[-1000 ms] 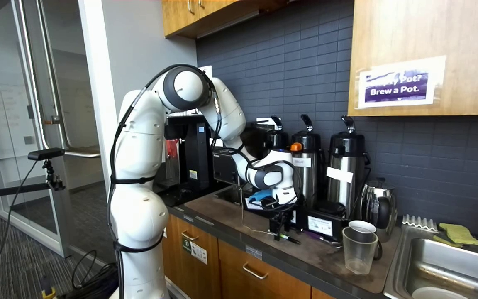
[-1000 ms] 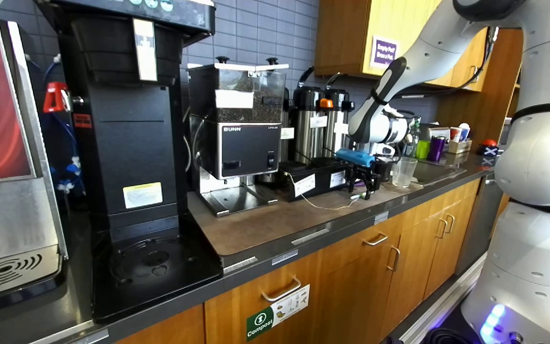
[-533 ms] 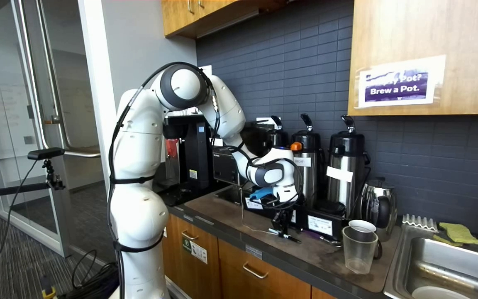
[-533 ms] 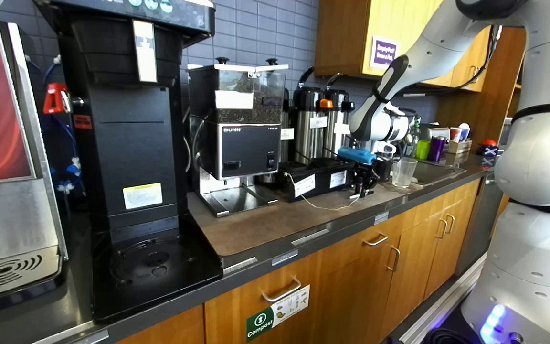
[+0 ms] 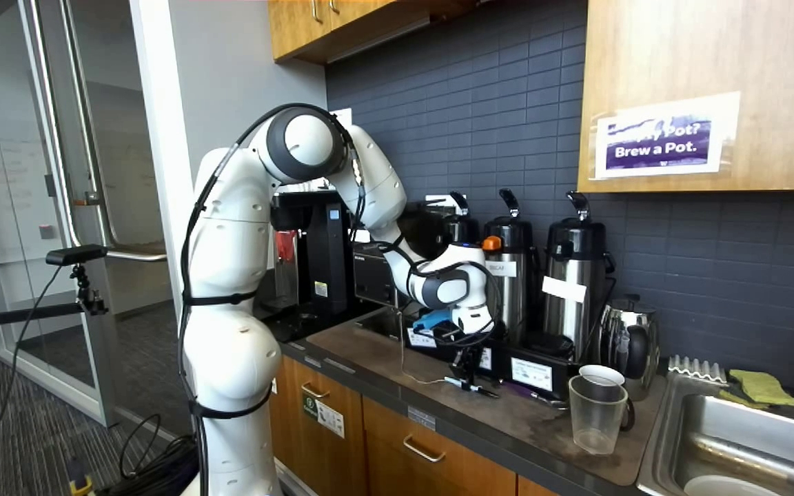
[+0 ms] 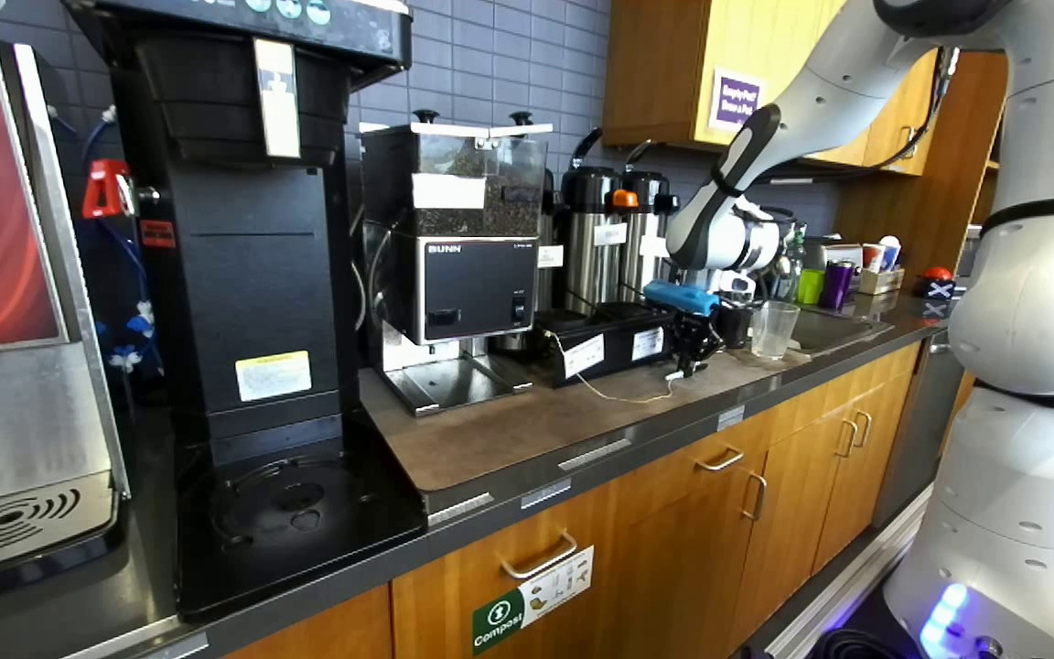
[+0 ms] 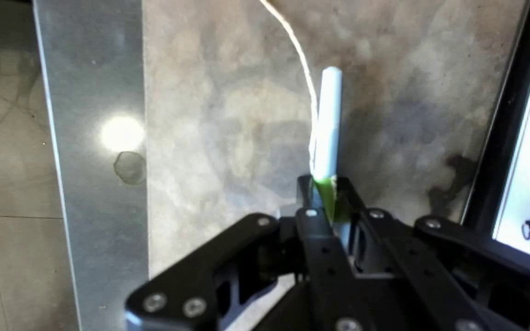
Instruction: Pick up the black marker from the counter and put it in the black bowl in the middle
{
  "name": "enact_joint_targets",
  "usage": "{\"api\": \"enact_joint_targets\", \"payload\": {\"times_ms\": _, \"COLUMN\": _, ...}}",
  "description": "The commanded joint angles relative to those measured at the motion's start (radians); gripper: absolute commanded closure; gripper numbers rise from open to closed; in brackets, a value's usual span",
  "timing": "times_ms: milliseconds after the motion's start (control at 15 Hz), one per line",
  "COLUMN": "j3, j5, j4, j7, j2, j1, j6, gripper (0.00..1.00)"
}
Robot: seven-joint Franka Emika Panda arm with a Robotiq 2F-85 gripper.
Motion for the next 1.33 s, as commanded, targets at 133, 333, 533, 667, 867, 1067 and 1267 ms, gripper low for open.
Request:
{"api": "enact_joint_targets", "payload": {"times_ms": 133, "j3": 0.016, "j5": 0.021, "j4": -0.035, "j7": -0.037, "j2": -0.073, "j1": 0.037, "j6": -0.015, "gripper": 0.97}}
{"api": "enact_joint_targets", "payload": {"times_ms": 333, "j3": 0.023, "j5": 0.023, "j4": -0.052, "j7": -0.053, "j2": -0.113, "j1": 0.045, "j6": -0.030, "gripper": 0.97}}
{"api": "enact_joint_targets", "payload": {"times_ms": 533, "j3": 0.036, "j5": 0.020, "j4": -0.084, "j7": -0.083, "j2": -0.174, "j1": 0.046, "j6": -0.055, "gripper": 0.97}}
{"api": "enact_joint_targets", "payload": {"times_ms": 667, "j3": 0.047, "j5": 0.021, "j4": -0.107, "j7": -0.109, "j2": -0.215, "j1": 0.047, "j6": -0.073, "gripper": 0.97}}
{"api": "enact_joint_targets", "payload": {"times_ms": 867, "j3": 0.070, "j5": 0.026, "j4": -0.135, "j7": -0.166, "j2": -0.277, "j1": 0.052, "j6": -0.105, "gripper": 0.97}}
{"api": "enact_joint_targets", "payload": {"times_ms": 1067, "j3": 0.096, "j5": 0.022, "j4": -0.154, "j7": -0.233, "j2": -0.337, "j1": 0.059, "j6": -0.145, "gripper": 0.97}}
{"api": "enact_joint_targets", "payload": {"times_ms": 1267, "j3": 0.123, "j5": 0.007, "j4": -0.161, "j7": -0.304, "j2": -0.390, "j1": 0.065, "j6": -0.188, "gripper": 0.97}}
